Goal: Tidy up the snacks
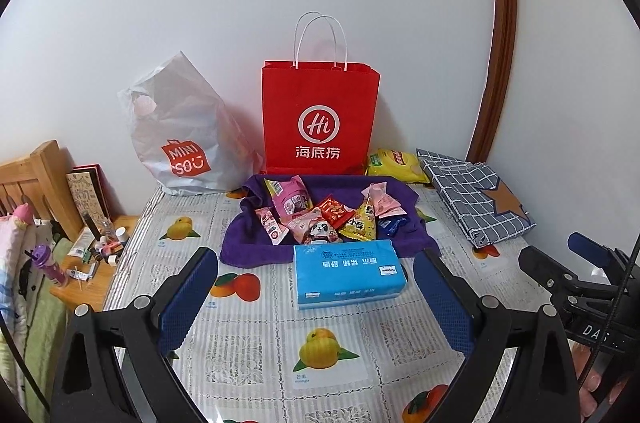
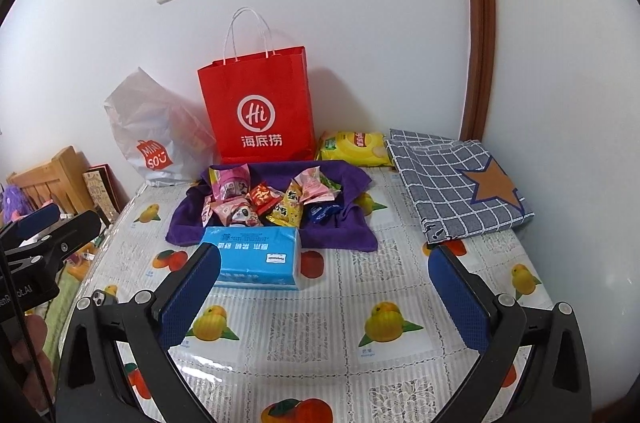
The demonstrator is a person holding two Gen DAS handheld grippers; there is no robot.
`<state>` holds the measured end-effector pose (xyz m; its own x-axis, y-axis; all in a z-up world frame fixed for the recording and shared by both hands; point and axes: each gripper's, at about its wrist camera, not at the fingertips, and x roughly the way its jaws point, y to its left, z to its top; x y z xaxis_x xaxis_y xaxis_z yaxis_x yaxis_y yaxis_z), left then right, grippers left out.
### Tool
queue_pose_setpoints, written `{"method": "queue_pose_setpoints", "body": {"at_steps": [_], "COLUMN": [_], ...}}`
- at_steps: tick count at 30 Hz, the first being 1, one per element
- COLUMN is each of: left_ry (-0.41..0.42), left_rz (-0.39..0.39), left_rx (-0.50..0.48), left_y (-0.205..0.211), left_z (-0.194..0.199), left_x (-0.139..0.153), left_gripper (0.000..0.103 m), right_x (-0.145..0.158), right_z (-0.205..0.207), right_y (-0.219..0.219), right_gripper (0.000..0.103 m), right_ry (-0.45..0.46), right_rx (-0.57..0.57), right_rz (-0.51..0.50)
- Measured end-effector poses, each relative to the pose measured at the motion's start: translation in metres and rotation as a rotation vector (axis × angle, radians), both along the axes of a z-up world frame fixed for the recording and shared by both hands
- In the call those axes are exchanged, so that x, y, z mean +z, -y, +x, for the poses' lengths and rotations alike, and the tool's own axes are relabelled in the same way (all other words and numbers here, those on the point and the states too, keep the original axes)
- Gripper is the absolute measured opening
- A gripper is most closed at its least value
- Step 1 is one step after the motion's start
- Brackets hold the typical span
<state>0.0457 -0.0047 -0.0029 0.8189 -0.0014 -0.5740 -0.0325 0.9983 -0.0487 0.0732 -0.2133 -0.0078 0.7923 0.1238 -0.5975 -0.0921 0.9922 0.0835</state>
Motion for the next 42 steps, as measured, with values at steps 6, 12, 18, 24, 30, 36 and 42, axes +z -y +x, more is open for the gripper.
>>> {"method": "queue_pose_setpoints", "body": {"at_steps": [6, 12, 18, 24, 30, 36, 42], "left_ry": [0.001, 0.0, 0.0, 0.0, -0.003, 0.001, -0.001], "left_rz": [-0.001, -0.001, 0.001, -0.003, -0.001, -0.006, -0.007], "left_rx": [-0.003, -0.003, 0.004, 0.003, 0.004, 0.0, 0.0], "left_y": [-0.002, -0.001, -0.001, -0.003, 0.0, 0.0, 0.002], "left_z": [0.0, 0.0, -0.001, -0.002, 0.001, -0.001, -0.002], "left_x": [0.0, 0.0, 0.001, 0.001, 0.0, 0.0, 0.0], "left_gripper": [0.099, 0.099, 0.099, 0.099, 0.099, 0.099, 0.099], "right_x": [-0.001, 0.0, 0.002, 0.005, 0.002, 0.004, 0.005], "right_z": [-0.002, -0.003, -0.004, -0.008, -0.007, -0.009, -0.011], "right_y": [-0.001, -0.001, -0.002, -0.004, -0.002, 0.0, -0.003], "right_gripper": [0.102, 0.102, 0.102, 0.102, 0.102, 0.102, 0.102], "right_ry": [0.002, 0.007, 0.011, 0.022, 0.019, 0.024, 0.029], "right_rx": [0.004, 0.007, 0.014, 0.019, 0.02, 0.018, 0.021], "right_rz": [-0.002, 0.001, -0.001, -0.01, 0.003, 0.008, 0.003]}}
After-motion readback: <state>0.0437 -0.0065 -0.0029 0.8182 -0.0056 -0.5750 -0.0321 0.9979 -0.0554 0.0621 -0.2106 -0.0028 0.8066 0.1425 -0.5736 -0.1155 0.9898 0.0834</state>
